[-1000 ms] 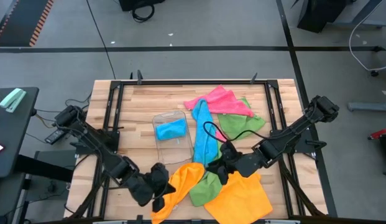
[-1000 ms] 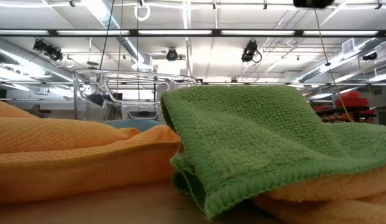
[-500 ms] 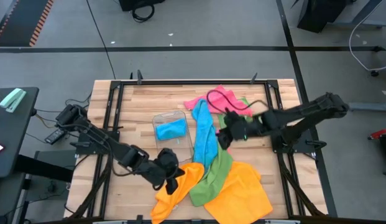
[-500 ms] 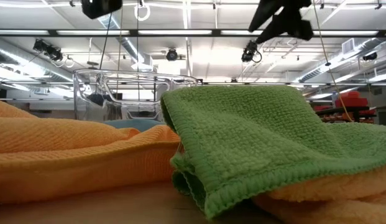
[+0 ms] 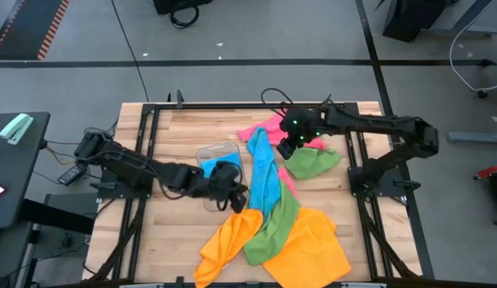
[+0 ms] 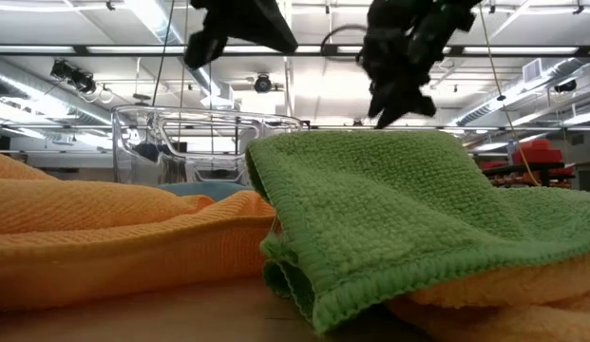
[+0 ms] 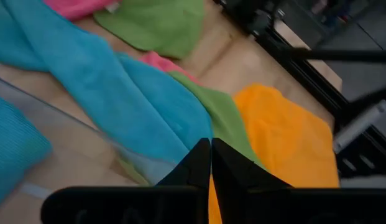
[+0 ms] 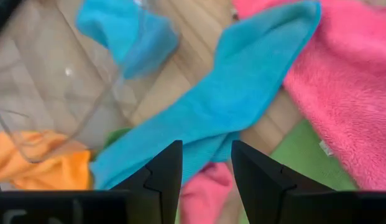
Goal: Fold microfiber towels
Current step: Fold the blue towel
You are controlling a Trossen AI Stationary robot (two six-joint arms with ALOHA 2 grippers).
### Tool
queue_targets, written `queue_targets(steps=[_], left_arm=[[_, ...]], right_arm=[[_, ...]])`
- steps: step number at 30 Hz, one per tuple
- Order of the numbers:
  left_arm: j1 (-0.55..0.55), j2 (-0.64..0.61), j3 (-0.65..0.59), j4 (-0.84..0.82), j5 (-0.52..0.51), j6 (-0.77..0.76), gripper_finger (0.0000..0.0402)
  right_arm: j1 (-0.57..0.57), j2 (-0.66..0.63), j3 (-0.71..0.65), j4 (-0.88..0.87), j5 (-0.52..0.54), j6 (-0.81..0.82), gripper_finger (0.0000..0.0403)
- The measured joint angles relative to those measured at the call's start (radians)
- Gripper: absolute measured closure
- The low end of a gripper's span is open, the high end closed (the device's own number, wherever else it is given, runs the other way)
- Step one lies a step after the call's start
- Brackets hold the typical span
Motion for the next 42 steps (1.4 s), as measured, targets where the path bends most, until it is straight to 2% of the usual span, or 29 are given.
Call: queue_targets(steps=[5, 8, 11, 15, 17, 20, 25, 31, 34, 36, 42], left_arm=[[0.061, -0.002, 0.0, 0.001, 0.075, -0.031, 0.0376], [0.09, -0.008, 0.0, 0.006, 0.18, -0.029, 0.0383], [0.115, -0.02, 0.0, 0.008, 0.312, 0.052, 0.039], [0.148, -0.051, 0.0, -0.013, 0.442, 0.19, 0.0393], [0.165, -0.073, 0.0, -0.045, 0.482, 0.236, 0.0389], [0.187, -0.102, 0.0, -0.082, 0.492, 0.326, 0.0378], [0.224, -0.128, 0.0, -0.101, 0.493, 0.438, 0.0372], [0.254, -0.137, 0.0, -0.124, 0.492, 0.448, 0.0389], [0.254, -0.137, 0.0, -0.126, 0.492, 0.441, 0.0391], [0.25, -0.137, 0.0, -0.132, 0.492, 0.422, 0.0389], [0.237, -0.137, 0.0, -0.131, 0.493, 0.416, 0.0374]], right_arm=[[-0.057, 0.123, 0.0, 0.038, -0.097, -0.073, 0.0256], [-0.081, 0.197, 0.0, 0.062, -0.168, -0.071, 0.0256], [-0.117, 0.263, -0.01, 0.132, -0.248, -0.056, 0.0256], [-0.166, 0.326, -0.034, 0.218, -0.247, 0.023, 0.0256], [-0.183, 0.347, -0.034, 0.228, -0.211, 0.067, 0.0256], [-0.195, 0.355, -0.034, 0.228, -0.162, 0.081, 0.0256], [-0.211, 0.355, -0.034, 0.248, -0.16, 0.079, 0.0256], [-0.197, 0.432, -0.034, 0.281, -0.189, 0.088, 0.0256], [-0.174, 0.439, -0.035, 0.277, -0.15, 0.103, 0.0256], [-0.164, 0.437, -0.035, 0.277, -0.122, 0.104, 0.0256], [-0.165, 0.435, -0.041, 0.3, -0.124, 0.083, 0.0256]])
